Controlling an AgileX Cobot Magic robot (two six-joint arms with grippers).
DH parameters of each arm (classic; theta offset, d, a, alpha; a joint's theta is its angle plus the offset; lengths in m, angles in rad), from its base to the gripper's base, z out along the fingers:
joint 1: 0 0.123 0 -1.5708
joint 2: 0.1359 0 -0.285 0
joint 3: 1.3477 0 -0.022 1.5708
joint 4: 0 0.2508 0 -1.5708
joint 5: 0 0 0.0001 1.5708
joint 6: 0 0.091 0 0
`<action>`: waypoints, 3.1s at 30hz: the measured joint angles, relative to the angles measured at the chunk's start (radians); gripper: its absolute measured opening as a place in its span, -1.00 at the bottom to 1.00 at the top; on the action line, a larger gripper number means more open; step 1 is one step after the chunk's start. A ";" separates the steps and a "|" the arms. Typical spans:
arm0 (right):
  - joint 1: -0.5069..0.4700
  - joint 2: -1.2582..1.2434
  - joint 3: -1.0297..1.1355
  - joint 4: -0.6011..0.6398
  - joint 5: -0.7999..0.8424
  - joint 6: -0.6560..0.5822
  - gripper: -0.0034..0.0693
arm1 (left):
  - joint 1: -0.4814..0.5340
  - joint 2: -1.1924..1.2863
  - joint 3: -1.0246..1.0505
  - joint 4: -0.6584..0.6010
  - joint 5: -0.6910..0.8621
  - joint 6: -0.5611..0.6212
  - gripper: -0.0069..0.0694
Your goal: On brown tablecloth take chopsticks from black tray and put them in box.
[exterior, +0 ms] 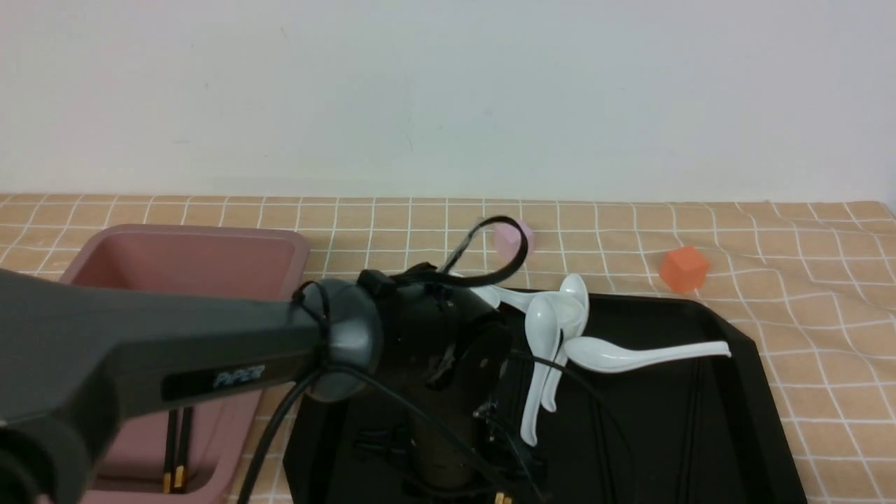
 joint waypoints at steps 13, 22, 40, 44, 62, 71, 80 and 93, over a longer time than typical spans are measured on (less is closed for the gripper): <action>0.000 0.000 0.000 0.000 0.000 0.000 -0.25 | 0.008 -0.215 -0.150 0.000 0.146 -0.009 -0.49; 0.000 0.000 0.000 0.000 0.000 0.000 -0.25 | 0.323 -0.363 -0.162 0.138 0.353 0.076 -0.49; 0.000 0.000 0.000 0.000 0.000 0.000 -0.25 | 0.652 -0.324 0.228 0.048 0.007 0.151 -0.49; 0.000 0.000 0.000 0.000 0.000 0.000 -0.25 | 0.652 -0.299 0.239 0.047 -0.010 0.121 -0.45; 0.000 0.000 0.000 0.000 0.000 0.000 -0.25 | 0.652 -0.590 0.213 0.034 0.212 0.202 -0.43; 0.000 0.000 0.000 0.000 0.000 0.000 -0.25 | 0.652 -0.948 0.365 0.032 0.251 0.214 -0.85; 0.000 0.000 0.000 0.000 0.000 0.001 -0.25 | 0.652 -1.420 0.674 -0.073 -0.091 0.231 -0.85; 0.000 0.000 0.000 0.000 0.000 0.001 -0.25 | 0.652 -1.624 0.815 -0.083 -0.153 0.237 -0.85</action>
